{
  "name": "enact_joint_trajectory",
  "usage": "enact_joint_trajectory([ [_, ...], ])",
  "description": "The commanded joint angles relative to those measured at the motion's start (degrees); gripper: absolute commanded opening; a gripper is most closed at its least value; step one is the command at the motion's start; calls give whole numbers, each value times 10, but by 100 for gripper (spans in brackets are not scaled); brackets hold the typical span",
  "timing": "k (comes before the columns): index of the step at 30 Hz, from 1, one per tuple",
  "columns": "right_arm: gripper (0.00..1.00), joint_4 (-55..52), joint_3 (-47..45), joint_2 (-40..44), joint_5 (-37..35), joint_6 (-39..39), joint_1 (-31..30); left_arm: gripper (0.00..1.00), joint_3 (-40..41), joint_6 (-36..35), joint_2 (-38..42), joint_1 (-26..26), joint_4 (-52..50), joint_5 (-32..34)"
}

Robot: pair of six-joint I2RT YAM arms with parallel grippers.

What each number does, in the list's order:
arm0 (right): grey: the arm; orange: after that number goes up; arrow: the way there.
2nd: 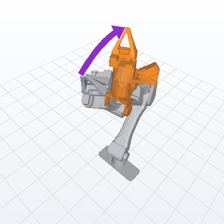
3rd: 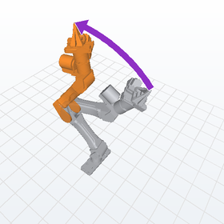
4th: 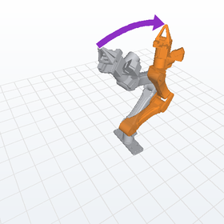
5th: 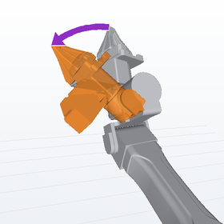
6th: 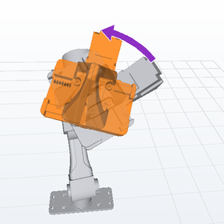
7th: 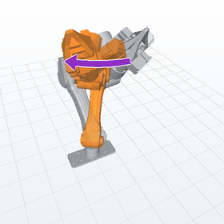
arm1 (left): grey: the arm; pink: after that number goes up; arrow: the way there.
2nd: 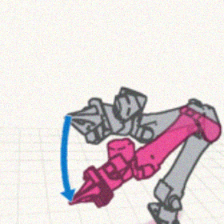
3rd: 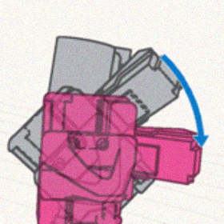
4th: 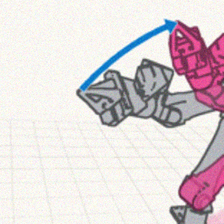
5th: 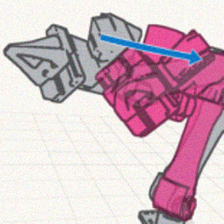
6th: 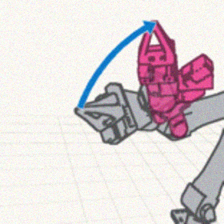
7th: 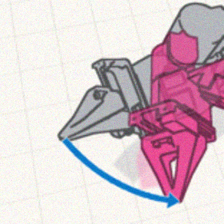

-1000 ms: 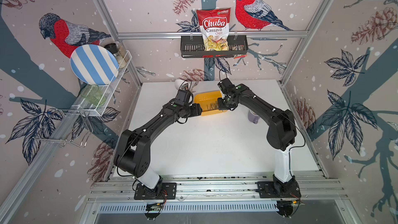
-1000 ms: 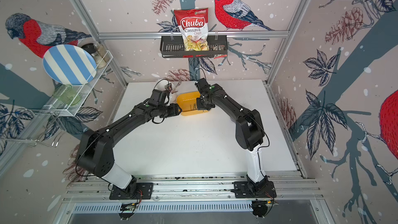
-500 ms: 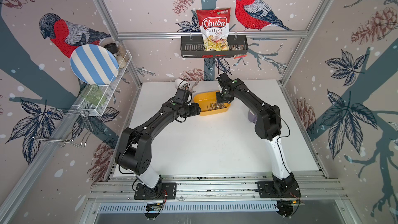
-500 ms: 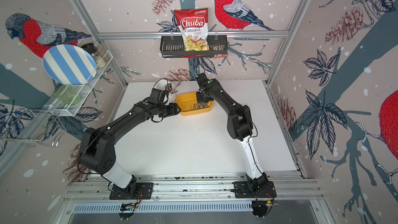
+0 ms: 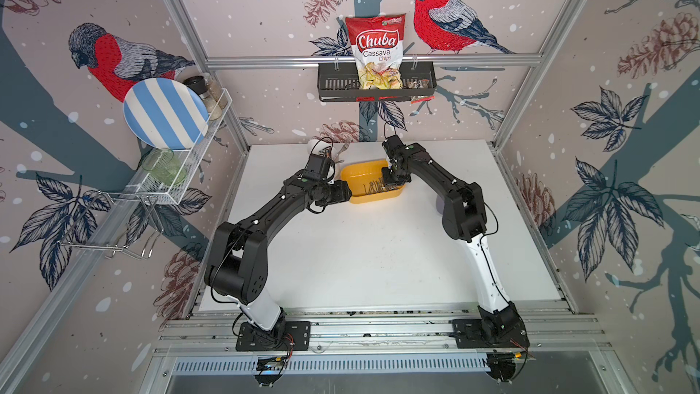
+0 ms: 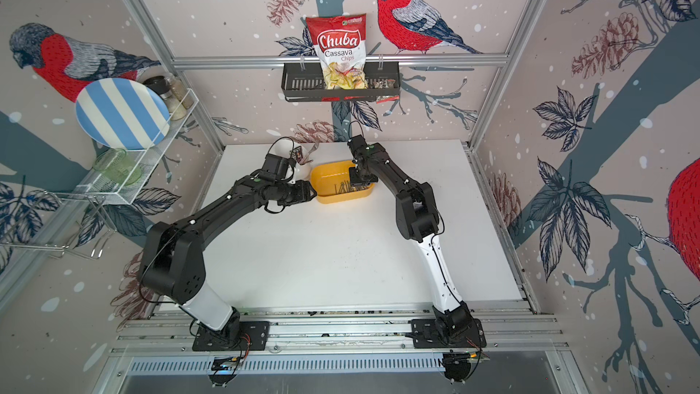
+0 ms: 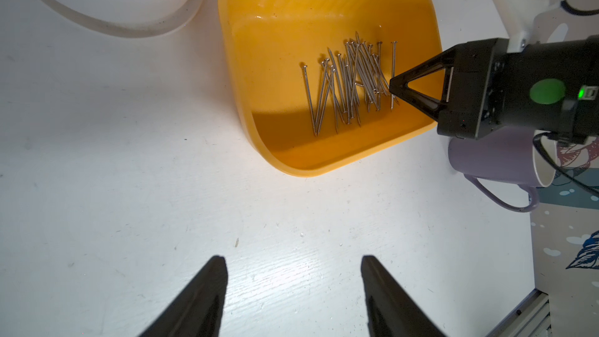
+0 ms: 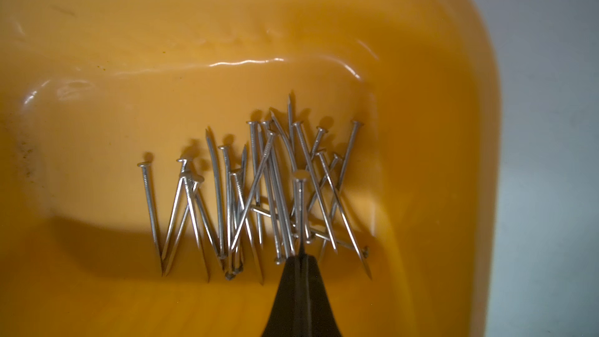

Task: Put the nails on the desktop into the storage box
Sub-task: Place the nail in the storage box.

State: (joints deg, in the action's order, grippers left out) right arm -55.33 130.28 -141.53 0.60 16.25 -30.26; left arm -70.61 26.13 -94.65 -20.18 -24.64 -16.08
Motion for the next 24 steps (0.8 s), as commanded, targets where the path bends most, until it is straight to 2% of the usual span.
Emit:
enact_joint_trajectory([
  [1, 0, 1, -2, -3, 12, -5, -1, 68, 6, -2, 3, 2, 3, -2],
  [7, 2, 0, -1, -8, 23, -4, 0, 68, 10, 1, 3, 3, 7, -4],
  [17, 43, 5, 6, 4, 23, -2, 6, 68, -23, 1, -9, 3, -8, 2],
  [24, 46, 12, 15, 20, 39, -3, 9, 69, -44, 4, -15, 3, -11, 9],
])
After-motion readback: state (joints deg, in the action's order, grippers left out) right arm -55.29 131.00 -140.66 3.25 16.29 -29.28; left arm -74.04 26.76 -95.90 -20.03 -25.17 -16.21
